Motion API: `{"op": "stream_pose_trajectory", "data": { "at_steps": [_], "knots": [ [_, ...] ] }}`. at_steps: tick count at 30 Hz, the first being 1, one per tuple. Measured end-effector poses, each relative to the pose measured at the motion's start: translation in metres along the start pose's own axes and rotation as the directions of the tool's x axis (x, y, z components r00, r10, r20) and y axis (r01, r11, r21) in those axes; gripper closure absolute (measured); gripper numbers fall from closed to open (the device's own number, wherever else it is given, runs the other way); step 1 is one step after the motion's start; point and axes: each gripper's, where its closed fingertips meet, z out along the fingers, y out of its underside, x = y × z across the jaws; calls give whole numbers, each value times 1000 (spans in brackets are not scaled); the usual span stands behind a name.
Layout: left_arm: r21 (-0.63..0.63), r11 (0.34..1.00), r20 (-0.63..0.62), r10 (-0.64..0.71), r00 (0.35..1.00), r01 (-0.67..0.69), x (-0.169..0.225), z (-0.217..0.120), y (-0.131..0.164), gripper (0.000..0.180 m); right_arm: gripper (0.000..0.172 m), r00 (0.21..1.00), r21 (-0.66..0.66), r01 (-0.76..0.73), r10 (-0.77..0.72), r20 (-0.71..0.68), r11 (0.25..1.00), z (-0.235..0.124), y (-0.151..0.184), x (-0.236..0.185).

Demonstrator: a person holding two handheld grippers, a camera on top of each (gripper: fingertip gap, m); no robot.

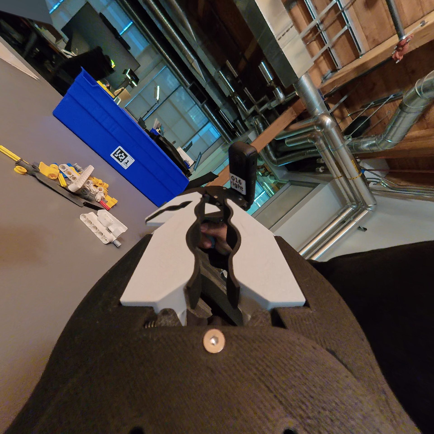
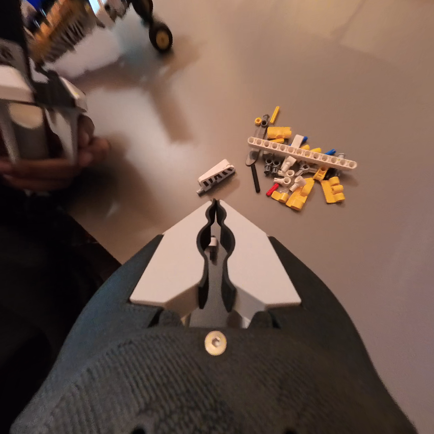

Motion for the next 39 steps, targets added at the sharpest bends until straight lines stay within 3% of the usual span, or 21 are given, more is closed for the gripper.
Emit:
{"op": "stream_pose_trajectory", "data": {
  "at_steps": [2, 6, 9, 13, 16, 20, 24, 27, 30, 32, 35, 39],
  "knots": [
    [1, 1000, 1, -1, 1000, 1, 0, 0, 0, 171, 172, 999, 24, -42, 42, 10, 999, -10, -2, 2],
    [0, 1000, 3, -3, 1000, 3, -1, 0, 0, 170, 142, 993, -136, -115, 118, 15, 984, -13, 29, 2],
    [-3, 1000, 4, -3, 1000, 3, -1, 0, 0, 170, 141, 991, -156, -122, 128, 27, 980, -6, 43, -3],
    [-3, 1000, 2, -3, 1000, 3, -1, 0, 0, 170, 159, 996, -138, -78, 84, 33, 987, 1, 42, -6],
    [-4, 1000, 3, -3, 1000, 3, -1, 0, 0, 170, 159, 1000, -147, -22, 25, 18, 989, 3, 39, -8],
    [-10, 1000, 8, -6, 1000, 6, -2, 1, 1, 169, 159, 994, 32, 93, -94, 52, 995, -8, 2, -29],
    [-63, 998, 29, -26, 999, 28, -5, 4, 9, 159, 159, 932, 182, 359, -361, -25, 915, -25, -32, -59],
    [-115, 993, 90, -19, 996, 30, -11, 9, 19, 143, 159, 847, 165, 531, -515, -132, 831, -29, -43, -70],
    [-181, 982, 69, -48, 996, 60, -7, 13, 33, 137, 159, 769, 123, 637, -617, -167, 761, -30, -44, -78],
    [-192, 979, 67, -56, 996, 68, -6, 15, 36, 144, 159, 728, 126, 685, -669, -153, 717, -31, -45, -88],
    [-195, 979, 16, -53, 998, 55, 2, 14, 36, 173, 159, 676, 87, 736, -721, -155, 672, -31, -44, -92],
    [-191, 977, -35, -109, 993, 100, 8, 12, 33, 176, 157, 670, 113, 742, -724, -165, 661, -36, -49, -97]
  ]
}}
